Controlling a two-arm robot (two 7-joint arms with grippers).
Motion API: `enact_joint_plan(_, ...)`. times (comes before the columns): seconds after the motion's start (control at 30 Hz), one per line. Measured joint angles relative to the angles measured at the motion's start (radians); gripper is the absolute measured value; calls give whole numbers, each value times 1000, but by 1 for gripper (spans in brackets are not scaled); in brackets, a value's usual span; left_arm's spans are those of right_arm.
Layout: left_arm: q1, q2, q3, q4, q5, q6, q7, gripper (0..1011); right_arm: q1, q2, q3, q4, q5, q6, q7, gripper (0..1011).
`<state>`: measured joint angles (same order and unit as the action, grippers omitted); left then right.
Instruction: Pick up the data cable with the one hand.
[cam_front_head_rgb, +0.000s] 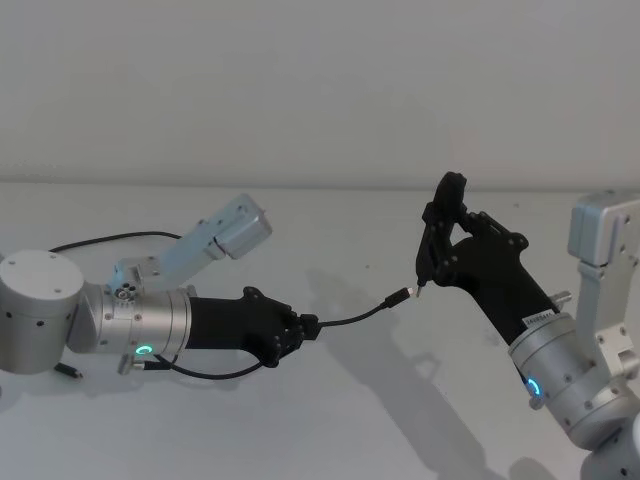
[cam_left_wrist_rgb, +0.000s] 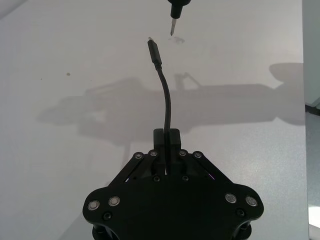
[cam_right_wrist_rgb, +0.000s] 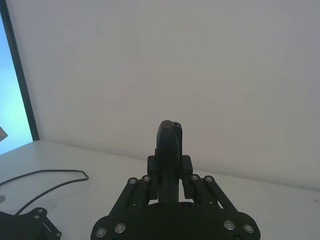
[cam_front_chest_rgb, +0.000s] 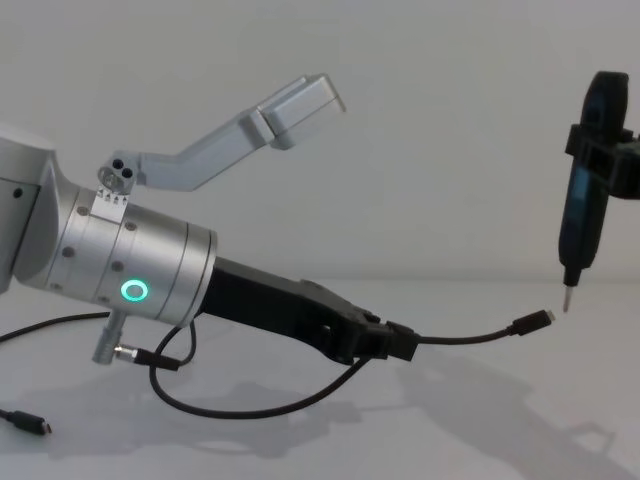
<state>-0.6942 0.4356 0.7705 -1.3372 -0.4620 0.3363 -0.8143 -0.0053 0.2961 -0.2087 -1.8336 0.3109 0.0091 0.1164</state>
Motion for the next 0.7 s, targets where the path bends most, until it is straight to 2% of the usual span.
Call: enact_joint_plan(0.7,1,1,-2,-5,-2,-6,2,57,31,-23,-6,44,-20,-9,23,275)
